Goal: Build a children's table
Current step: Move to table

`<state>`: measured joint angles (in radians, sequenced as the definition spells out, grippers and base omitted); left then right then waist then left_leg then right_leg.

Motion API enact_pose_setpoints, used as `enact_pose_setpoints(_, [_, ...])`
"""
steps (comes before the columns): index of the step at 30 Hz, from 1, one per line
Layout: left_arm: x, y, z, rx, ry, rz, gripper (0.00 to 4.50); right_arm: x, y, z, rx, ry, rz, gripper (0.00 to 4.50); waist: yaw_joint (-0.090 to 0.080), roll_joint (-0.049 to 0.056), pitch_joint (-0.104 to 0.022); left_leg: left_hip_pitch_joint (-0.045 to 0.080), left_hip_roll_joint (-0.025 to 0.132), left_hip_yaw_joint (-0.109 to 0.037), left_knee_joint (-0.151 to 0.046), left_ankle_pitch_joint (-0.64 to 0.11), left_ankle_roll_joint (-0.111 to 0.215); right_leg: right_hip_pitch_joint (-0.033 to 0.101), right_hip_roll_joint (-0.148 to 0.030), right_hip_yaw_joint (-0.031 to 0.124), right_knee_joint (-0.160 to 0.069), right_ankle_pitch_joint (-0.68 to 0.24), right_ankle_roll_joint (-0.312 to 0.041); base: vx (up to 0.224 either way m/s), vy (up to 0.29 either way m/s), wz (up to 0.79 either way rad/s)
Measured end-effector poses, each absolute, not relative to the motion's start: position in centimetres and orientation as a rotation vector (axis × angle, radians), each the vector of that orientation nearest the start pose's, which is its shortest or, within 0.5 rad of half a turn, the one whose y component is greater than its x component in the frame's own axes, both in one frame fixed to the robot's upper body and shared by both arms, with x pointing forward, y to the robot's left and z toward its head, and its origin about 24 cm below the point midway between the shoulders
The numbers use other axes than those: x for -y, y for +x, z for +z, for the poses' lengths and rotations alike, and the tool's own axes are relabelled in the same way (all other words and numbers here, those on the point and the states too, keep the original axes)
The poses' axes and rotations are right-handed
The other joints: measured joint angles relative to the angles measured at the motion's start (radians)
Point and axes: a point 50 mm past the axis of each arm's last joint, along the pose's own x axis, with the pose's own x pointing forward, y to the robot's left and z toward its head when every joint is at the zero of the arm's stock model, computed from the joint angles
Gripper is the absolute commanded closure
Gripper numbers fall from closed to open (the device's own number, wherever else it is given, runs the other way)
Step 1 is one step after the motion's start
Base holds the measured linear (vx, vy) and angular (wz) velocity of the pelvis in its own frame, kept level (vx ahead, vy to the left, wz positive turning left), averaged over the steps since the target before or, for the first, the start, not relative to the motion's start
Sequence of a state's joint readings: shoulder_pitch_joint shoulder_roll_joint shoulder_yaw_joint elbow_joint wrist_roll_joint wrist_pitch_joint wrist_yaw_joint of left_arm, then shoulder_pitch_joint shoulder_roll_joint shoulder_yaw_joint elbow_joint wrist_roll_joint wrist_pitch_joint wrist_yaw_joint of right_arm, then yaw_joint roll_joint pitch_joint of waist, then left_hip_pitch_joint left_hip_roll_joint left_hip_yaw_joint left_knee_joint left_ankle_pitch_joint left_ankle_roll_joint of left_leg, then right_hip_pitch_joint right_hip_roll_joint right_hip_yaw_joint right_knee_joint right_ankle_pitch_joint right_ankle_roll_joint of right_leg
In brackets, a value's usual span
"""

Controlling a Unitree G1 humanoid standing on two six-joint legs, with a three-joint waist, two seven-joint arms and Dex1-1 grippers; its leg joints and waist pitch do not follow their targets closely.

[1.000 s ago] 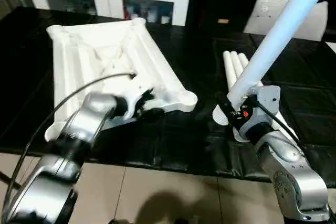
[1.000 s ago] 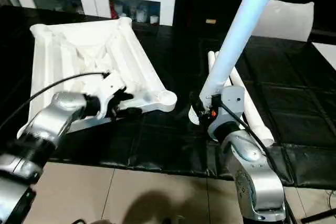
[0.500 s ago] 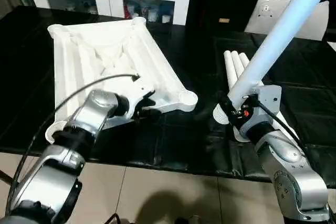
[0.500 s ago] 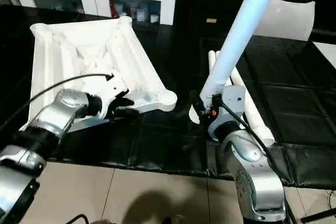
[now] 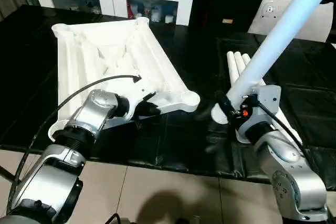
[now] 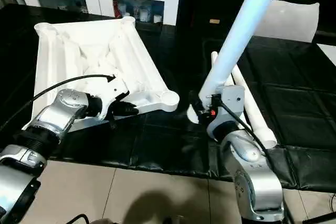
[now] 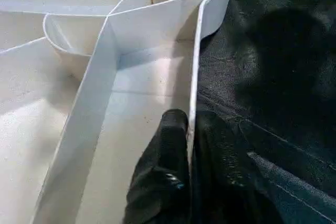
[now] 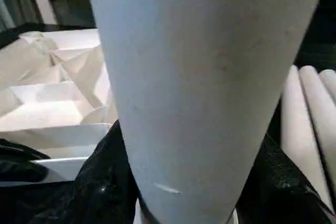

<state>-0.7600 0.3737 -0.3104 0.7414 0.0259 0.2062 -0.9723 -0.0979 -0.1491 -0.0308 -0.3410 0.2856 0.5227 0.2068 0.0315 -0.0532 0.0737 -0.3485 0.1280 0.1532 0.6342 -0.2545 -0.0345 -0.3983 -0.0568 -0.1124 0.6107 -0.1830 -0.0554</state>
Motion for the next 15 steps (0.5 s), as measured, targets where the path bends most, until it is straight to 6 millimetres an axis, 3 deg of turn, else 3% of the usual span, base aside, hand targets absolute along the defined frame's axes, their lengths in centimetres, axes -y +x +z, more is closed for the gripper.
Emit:
enact_pose_setpoints(10, [-14.3, 34.8, 7.1, -0.468, 0.484, -1.109, 4.50, 14.1, 27.8, 10.9, -0.060, 0.116, 0.470, 2.55, -0.001, 0.000, 0.000, -0.001, 0.000, 0.002, 0.000, 0.000, 0.000, -0.002, 0.000, 0.001, 0.000, 0.000, 0.000, 0.000, 0.000, 0.00])
enact_pose_setpoints(15, [-14.8, 33.2, 7.0, -0.429, 0.526, -1.208, 4.50, 14.1, 28.4, 10.7, -0.087, 0.112, 0.711, 2.55, 0.009, 0.000, 0.000, -0.001, 0.001, 0.003, -0.001, 0.000, 0.000, -0.003, 0.000, 0.000, 0.001, -0.001, -0.001, 0.000, 0.000, 0.00])
